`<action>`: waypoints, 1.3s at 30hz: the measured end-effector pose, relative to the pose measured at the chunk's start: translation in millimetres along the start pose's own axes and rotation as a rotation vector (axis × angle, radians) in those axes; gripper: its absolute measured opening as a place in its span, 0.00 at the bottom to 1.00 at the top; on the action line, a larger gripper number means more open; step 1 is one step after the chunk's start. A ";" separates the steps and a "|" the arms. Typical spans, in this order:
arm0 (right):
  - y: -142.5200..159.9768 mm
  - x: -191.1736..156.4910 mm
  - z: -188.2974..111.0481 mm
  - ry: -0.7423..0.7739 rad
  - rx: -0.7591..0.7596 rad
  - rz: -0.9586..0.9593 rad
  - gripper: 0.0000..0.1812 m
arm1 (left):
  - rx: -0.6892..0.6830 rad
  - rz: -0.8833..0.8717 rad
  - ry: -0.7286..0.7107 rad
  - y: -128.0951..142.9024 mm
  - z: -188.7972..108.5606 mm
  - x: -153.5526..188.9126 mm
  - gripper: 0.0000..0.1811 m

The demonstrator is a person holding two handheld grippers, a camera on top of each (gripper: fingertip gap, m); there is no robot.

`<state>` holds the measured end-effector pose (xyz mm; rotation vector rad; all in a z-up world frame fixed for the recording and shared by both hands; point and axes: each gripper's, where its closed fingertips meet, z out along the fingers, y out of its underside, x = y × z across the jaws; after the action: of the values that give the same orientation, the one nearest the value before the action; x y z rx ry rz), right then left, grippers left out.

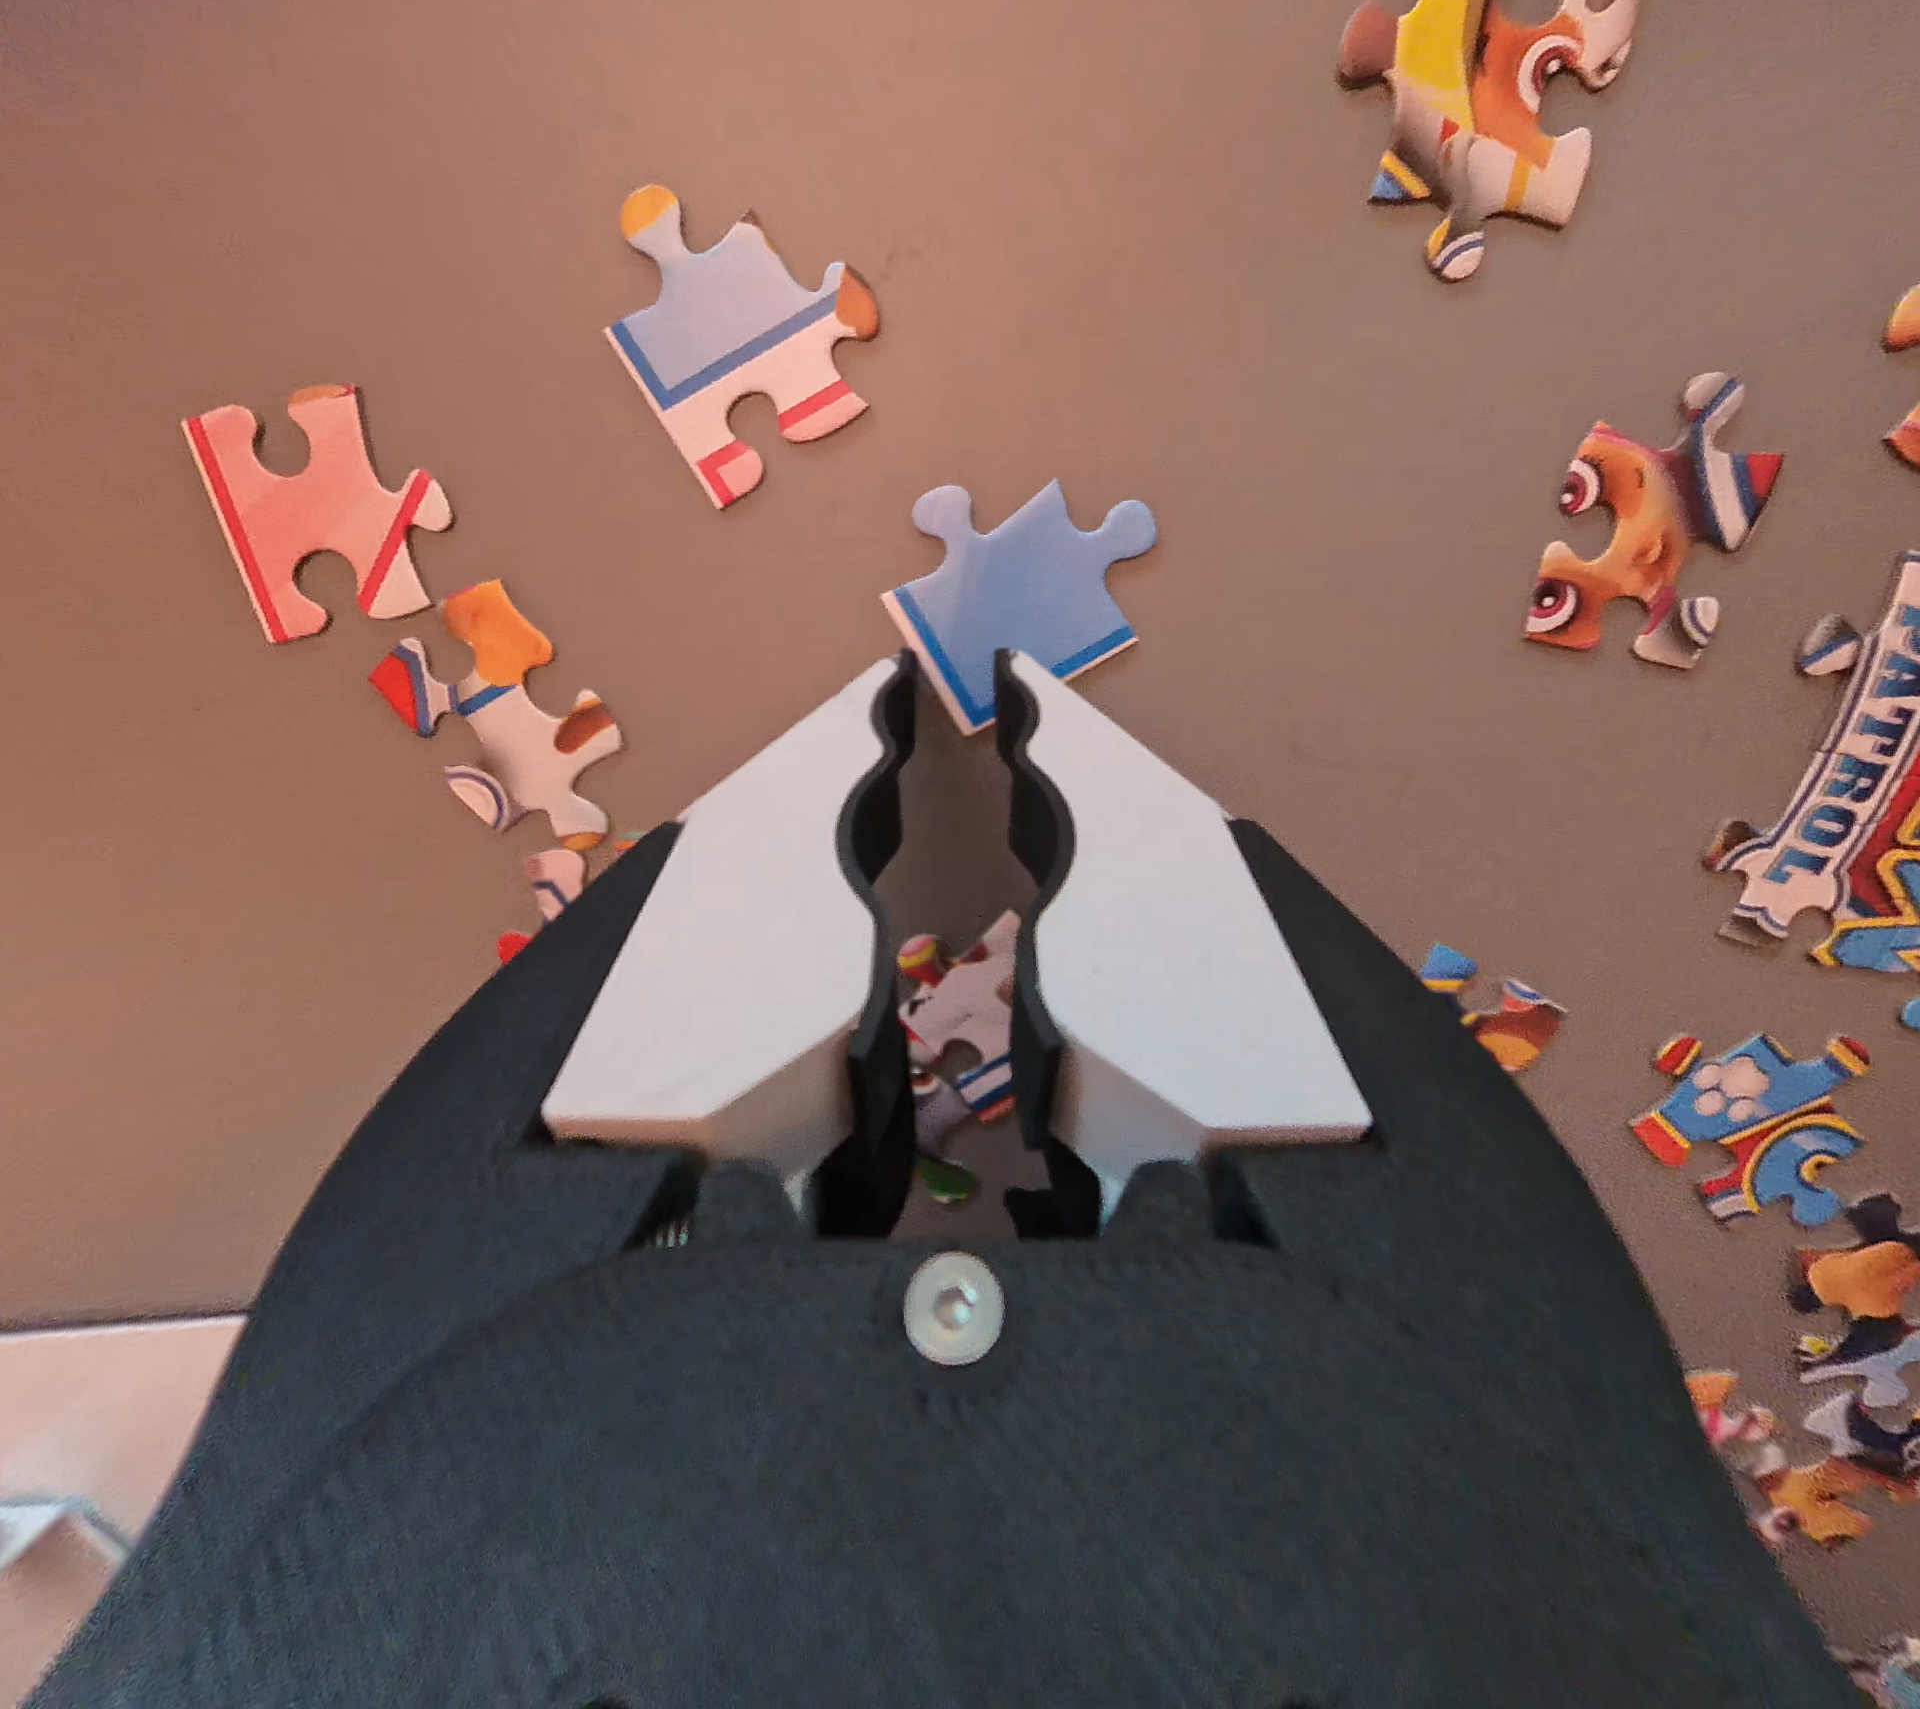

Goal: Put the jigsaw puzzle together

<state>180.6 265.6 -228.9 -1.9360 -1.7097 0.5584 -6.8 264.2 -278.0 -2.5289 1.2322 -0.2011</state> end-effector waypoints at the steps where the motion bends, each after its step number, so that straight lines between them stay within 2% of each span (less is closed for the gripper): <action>1: 3.6 -1.2 -1.3 0.000 -0.006 0.000 0.15 | -0.001 -0.002 0.010 0.4 -0.1 -3.0 0.09; 6: 25.1 -15.7 -12.8 -0.028 -0.044 -0.010 0.18 | -0.048 0.034 -0.020 2.3 -1.2 -18.5 0.07; 11: 63.3 -38.1 -16.3 -0.083 -0.161 0.010 0.22 | -0.106 0.078 -0.082 1.8 -1.7 -25.3 0.08; 16: 81.2 -51.5 -6.4 -0.102 -0.215 0.010 0.25 | -0.059 0.050 -0.098 -4.5 -10.1 -22.4 0.12; 26: 77.2 -47.1 1.4 -0.035 -0.171 0.016 0.12 | 0.000 0.090 -0.142 -13.4 -36.4 8.9 0.12; 39: 49.1 -57.7 21.3 -0.017 -0.086 -0.037 0.11 | 0.071 0.143 -0.092 -27.0 -36.4 59.6 0.12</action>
<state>199.1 205.9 -276.7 -1.9589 -1.8035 0.4962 40.5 224.8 -235.4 -2.3516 1.3387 -0.0924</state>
